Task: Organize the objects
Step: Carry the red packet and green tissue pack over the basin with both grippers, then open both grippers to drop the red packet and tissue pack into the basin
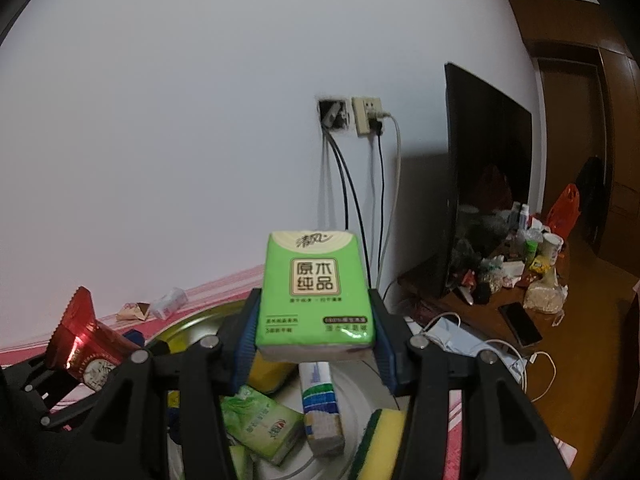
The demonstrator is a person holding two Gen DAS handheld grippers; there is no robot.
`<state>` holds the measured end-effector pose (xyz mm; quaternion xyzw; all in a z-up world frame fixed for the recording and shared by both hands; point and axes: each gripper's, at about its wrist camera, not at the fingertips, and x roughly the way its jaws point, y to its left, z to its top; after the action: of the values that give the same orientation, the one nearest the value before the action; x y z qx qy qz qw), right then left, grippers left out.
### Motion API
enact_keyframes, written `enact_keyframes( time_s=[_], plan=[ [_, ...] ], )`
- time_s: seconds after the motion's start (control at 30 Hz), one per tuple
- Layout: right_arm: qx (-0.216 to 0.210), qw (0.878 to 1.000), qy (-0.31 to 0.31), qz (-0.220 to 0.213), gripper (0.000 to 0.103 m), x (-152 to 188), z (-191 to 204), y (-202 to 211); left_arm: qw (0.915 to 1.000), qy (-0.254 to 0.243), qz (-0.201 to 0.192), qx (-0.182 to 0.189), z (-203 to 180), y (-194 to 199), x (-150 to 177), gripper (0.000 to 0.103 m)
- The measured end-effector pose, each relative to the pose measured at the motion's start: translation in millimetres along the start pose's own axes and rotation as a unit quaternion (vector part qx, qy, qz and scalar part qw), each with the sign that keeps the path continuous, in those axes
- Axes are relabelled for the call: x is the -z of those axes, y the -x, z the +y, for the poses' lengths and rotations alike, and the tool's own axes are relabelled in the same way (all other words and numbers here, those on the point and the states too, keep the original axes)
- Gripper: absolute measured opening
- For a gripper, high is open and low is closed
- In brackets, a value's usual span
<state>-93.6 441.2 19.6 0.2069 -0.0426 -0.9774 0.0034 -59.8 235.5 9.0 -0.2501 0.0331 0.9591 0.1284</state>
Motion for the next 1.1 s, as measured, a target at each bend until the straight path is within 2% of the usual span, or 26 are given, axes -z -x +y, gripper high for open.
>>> enact_keyframes(
  time_s=[0.4,0.7,0.83,1.0,1.03,1.1],
  plan=[
    [-0.021,0.999,0.009,0.045,0.050,0.9,0.5,-24.1,0.9997,0.001,0.024,-0.007,-3.3,-17.0,6.5,0.025],
    [-0.036,0.997,0.030,0.064,0.050,-18.2,11.7,-41.4,0.9995,0.004,0.029,-0.008,-1.1,-20.9,6.2,0.025],
    [-0.069,0.992,0.024,0.104,0.050,-24.9,13.1,-60.8,0.9993,0.009,0.035,0.000,-0.1,-22.9,6.9,0.025],
    [-0.077,0.984,0.042,0.154,0.051,-20.1,22.2,-85.5,0.9988,0.006,0.049,0.001,-3.6,-30.8,8.4,0.025],
    [-0.081,0.982,0.036,0.166,0.052,-19.2,20.9,-89.5,0.9985,0.004,0.055,0.004,-4.7,-33.4,8.6,0.025],
    [-0.102,0.978,0.017,0.181,0.069,-17.7,17.1,-95.2,0.9978,-0.001,0.066,0.009,-6.5,-36.2,8.1,0.025]
  ],
)
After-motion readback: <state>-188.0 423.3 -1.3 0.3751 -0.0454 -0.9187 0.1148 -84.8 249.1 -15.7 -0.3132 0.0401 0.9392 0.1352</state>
